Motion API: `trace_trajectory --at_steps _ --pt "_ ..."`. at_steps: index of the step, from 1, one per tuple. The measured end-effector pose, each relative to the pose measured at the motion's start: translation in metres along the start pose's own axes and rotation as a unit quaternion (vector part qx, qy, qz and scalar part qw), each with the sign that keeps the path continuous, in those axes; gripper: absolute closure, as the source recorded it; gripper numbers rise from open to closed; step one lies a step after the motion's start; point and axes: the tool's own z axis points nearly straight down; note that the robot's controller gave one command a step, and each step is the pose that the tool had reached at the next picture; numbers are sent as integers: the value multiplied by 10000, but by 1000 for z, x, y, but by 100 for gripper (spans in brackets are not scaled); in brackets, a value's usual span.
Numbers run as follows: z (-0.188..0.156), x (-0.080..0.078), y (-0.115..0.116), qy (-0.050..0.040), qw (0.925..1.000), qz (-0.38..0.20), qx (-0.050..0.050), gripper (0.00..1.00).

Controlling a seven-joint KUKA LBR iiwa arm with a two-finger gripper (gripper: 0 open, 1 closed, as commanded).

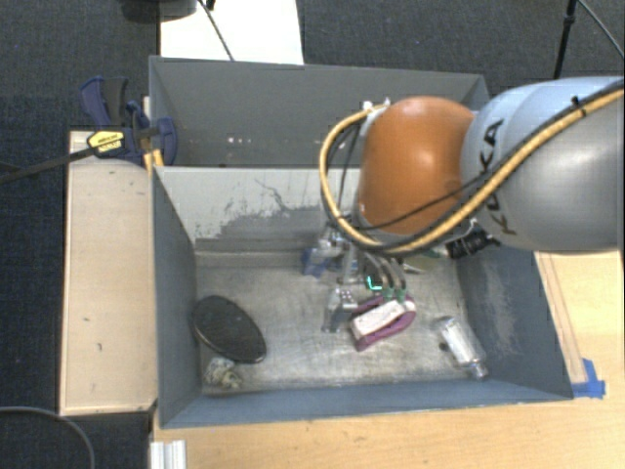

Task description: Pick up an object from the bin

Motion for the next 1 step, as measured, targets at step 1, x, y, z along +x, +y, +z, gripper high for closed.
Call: trace_trajectory --at_steps 1 --pt "92 -2 -59 0 9993 381 12 0"
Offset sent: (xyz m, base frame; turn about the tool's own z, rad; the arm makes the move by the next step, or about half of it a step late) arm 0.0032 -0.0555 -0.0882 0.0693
